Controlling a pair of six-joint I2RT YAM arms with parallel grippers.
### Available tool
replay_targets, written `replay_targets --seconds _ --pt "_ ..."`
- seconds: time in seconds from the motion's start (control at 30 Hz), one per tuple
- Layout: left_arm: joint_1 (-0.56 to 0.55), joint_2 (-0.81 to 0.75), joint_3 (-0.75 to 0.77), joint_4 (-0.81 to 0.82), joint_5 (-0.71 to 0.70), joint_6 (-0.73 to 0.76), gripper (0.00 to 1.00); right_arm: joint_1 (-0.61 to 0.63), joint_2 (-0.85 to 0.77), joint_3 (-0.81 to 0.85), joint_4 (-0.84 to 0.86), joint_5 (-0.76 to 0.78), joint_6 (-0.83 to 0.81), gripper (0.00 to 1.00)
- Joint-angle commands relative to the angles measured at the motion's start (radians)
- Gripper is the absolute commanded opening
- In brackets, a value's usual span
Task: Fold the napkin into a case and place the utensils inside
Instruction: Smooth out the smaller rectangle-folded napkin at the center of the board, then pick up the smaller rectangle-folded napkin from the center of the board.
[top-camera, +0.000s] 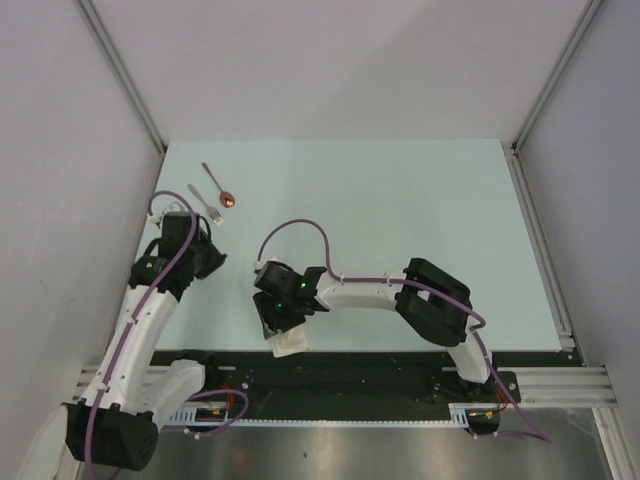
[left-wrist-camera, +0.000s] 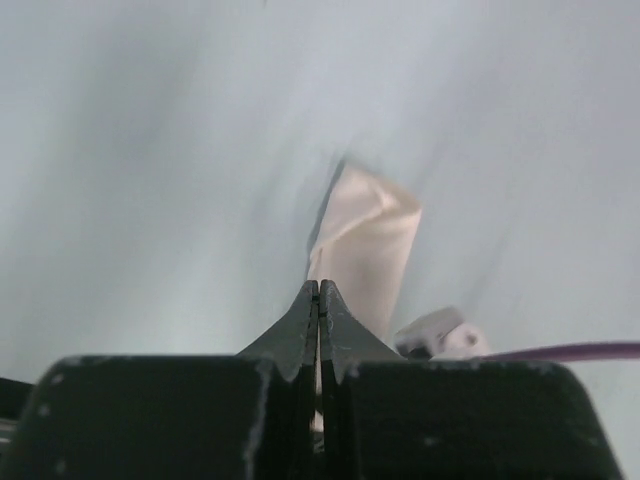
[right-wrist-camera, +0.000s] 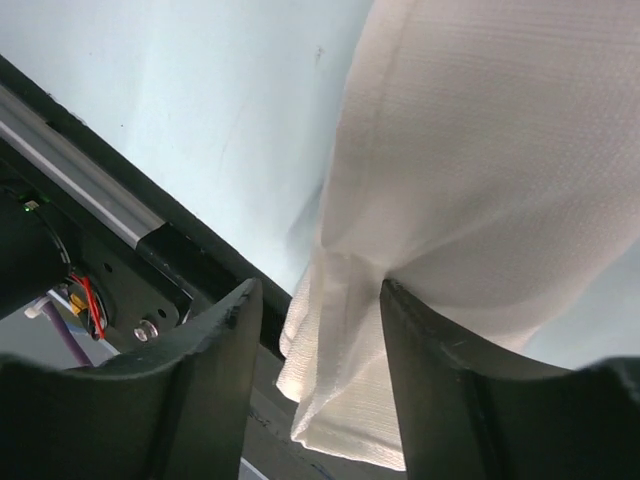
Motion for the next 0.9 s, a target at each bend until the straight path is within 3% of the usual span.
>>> replay_targets --seconds 0.0,0.1,0.37,0.47,0.6,0.87 --pt "0.054 0.033 0.136 -0.019 -0.068 0.108 0.0 0.036 0.05 0.077 -0.119 0.083 0.005 0.58" --pt "0.093 0.056 0.17 -0.017 -0.031 0.127 0.0 0.069 0.096 0.153 -0.214 0.167 0.008 0.63" --pt "0.146 0.059 0.207 -0.003 0.055 0.11 0.0 0.148 0.269 0.359 -0.461 0.377 0.001 0.6" --pt "0.146 0.053 0.204 0.004 0.081 0.105 0.0 0.152 0.281 0.352 -0.469 0.393 0.01 0.52" --pt "0.147 0.038 0.196 0.004 0.077 0.11 0.0 0.155 0.292 0.336 -0.46 0.405 0.016 0.33" --pt "0.147 0.03 0.15 0.033 0.13 0.102 0.0 0.147 0.315 0.367 -0.471 0.429 0.007 0.13"
